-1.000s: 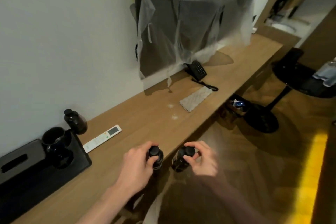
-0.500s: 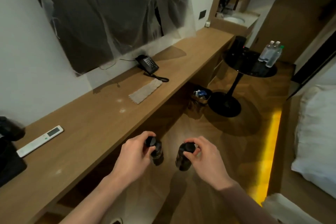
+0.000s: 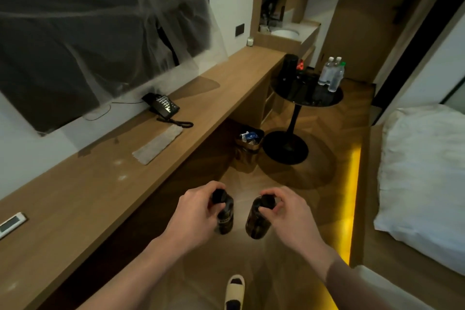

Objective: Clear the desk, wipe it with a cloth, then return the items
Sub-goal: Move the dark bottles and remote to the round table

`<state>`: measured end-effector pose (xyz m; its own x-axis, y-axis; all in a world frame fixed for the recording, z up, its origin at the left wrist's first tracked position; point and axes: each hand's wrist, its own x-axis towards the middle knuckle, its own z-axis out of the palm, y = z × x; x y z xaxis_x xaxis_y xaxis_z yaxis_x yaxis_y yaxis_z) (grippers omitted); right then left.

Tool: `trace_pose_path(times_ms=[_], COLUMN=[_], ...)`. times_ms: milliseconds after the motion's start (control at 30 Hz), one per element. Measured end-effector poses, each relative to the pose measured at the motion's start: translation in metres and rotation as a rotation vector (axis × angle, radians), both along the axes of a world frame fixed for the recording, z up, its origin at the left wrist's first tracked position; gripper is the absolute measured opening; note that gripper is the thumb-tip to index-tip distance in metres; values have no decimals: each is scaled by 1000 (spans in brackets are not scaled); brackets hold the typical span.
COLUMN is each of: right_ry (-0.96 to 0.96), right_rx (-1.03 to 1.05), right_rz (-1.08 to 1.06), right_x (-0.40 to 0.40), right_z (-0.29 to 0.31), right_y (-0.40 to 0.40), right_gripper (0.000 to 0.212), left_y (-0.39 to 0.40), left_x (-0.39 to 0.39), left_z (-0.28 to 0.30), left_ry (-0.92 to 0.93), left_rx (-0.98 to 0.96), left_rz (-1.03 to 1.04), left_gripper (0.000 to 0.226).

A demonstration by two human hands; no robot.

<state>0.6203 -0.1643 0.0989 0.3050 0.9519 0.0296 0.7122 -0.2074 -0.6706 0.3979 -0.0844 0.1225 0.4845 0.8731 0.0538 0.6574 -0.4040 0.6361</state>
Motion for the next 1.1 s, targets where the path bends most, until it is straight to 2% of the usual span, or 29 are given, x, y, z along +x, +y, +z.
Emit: trace_pose_path(times_ms=[300, 433, 567, 800, 1100], right_ry=[-25, 65, 24, 44, 85], right_rx=[1, 35, 18, 52, 81], right_rz=[-70, -129, -163, -234, -162], right_x=[113, 166, 215, 293, 424], right_z=[3, 5, 8, 15, 12], right_y=[64, 101, 129, 165, 213], right_gripper=[32, 31, 32, 30, 33], left_y=[80, 119, 157, 204, 246], left_x=[119, 175, 227, 310, 434], left_z=[-7, -5, -1, 12, 8], left_ry=[-79, -105, -91, -104, -85], left_rx=[-54, -103, -99, -170, -149], left_rz=[-75, -119, -168, -174, -97], left_gripper=[43, 41, 40, 40, 39])
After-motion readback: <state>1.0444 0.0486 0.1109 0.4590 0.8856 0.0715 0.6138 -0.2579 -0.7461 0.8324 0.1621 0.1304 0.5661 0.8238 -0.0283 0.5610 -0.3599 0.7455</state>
